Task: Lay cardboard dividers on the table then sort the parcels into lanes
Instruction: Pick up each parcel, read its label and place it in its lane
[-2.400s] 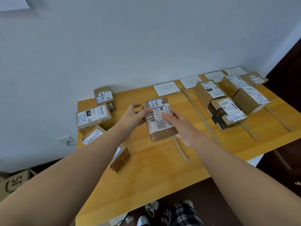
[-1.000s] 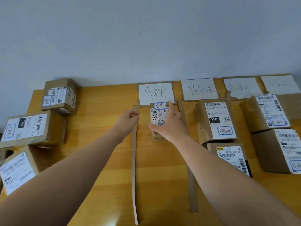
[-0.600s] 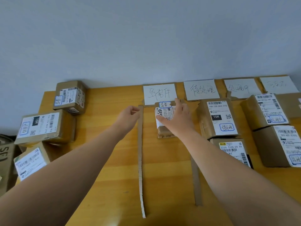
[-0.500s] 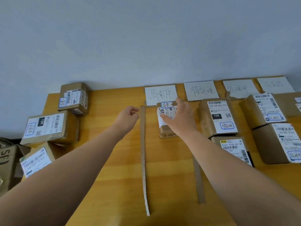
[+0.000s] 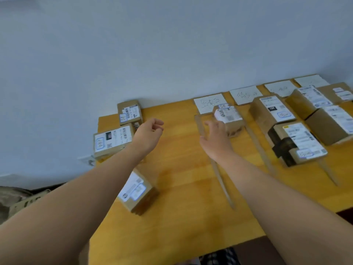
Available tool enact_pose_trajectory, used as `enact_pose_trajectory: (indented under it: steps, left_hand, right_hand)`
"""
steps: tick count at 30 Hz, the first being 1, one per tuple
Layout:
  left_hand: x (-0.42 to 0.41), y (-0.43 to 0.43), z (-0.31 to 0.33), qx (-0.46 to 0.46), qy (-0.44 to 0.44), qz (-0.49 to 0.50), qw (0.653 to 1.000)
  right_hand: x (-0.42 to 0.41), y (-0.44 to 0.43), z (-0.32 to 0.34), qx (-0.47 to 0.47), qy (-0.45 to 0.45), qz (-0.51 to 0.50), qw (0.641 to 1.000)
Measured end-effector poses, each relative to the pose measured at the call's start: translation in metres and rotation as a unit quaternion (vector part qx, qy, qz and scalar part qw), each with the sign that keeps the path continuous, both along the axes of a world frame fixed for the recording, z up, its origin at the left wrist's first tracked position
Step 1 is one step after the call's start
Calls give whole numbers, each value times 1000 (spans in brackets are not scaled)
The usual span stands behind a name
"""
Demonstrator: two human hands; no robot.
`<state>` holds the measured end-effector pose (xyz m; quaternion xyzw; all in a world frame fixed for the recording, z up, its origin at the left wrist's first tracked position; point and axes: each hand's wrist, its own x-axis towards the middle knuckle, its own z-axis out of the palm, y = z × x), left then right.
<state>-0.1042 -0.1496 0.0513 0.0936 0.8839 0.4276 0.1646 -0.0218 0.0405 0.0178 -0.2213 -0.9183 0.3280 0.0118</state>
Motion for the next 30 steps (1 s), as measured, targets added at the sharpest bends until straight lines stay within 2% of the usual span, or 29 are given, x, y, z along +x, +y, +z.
enact_pose_trajectory:
  steps: [4,10,23,30]
  left_hand:
    - [15,-70,1,-20,3,-30,999]
    - [39,-145,-7,-13,-16,-23,1000]
    - [57,-193,-30,-33,-17,-8,999]
    - [67,-205,-57,-35,-68,-9,997]
  right_hand:
    - [24,-67,0,-35,-9,4,999]
    - [50,-136,2,-68,-16,-7,998]
    - [66,-200,-11,-69,-30,23,997]
    - [68,-218,-38,-25,-126,94,987]
